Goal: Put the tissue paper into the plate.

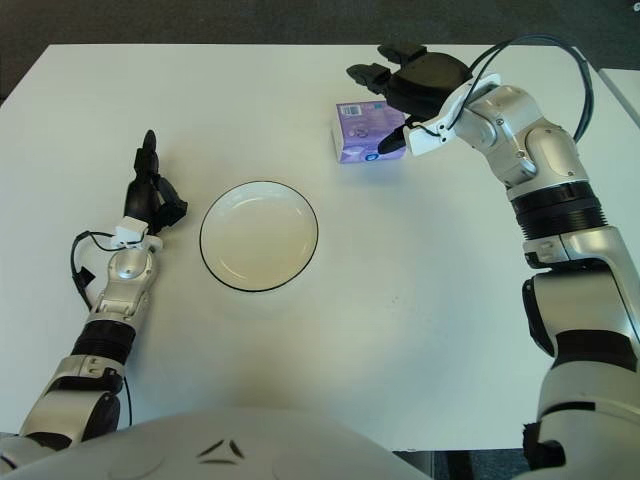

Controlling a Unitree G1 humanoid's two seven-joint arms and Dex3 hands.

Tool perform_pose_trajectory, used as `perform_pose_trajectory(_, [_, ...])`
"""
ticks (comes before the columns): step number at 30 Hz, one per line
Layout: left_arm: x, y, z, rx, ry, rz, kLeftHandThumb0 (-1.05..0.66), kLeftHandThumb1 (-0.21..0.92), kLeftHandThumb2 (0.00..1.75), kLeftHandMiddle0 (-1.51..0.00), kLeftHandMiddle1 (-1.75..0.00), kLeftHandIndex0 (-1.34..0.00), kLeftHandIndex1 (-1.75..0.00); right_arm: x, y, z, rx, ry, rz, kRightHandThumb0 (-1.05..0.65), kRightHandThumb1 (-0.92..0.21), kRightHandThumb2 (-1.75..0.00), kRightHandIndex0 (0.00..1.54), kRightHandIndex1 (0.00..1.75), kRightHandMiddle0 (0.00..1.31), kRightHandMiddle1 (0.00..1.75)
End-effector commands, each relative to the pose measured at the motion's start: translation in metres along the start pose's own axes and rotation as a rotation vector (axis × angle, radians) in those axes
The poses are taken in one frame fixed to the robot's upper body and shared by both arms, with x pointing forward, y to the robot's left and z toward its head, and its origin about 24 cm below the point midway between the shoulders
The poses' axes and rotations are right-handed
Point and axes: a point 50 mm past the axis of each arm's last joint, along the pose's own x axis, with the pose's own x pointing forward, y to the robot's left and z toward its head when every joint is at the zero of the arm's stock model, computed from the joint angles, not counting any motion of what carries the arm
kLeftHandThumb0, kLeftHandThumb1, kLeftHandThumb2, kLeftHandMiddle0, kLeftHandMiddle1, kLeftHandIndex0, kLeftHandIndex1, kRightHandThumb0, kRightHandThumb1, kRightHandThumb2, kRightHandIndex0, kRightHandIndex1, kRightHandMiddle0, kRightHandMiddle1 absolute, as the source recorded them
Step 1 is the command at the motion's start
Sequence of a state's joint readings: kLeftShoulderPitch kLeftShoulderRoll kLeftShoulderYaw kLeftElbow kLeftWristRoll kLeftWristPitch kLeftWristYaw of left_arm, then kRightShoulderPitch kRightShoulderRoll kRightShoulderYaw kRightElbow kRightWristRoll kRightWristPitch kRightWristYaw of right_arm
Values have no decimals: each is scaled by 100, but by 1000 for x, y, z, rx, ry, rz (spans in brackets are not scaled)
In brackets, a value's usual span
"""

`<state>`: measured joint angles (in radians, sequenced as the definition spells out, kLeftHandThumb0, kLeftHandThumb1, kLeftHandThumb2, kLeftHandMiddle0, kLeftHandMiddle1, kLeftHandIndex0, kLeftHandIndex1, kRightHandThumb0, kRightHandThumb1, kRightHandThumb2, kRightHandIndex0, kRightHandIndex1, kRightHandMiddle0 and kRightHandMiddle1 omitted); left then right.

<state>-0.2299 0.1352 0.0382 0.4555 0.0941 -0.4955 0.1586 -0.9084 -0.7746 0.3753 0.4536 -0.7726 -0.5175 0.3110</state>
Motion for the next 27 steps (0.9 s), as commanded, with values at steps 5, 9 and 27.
perform_pose_trajectory(5, [-48, -18, -46, -7, 236, -42, -96, 92, 119, 0, 0, 0, 0, 7, 2, 1, -19, -36, -12, -105, -92, -26, 0, 0, 0, 0])
perform_pose_trajectory(9, [-49, -18, -46, -4, 236, -42, -96, 92, 119, 0, 0, 0, 0, 7, 4, 0, -17, -46, -15, -105, -92, -28, 0, 0, 0, 0])
perform_pose_trajectory(27, [-50, -18, -47, -10, 249, -35, -96, 92, 118, 0, 0, 0, 0, 13, 15, -8, -1, 12, -24, -105, -92, -33, 0, 0, 0, 0])
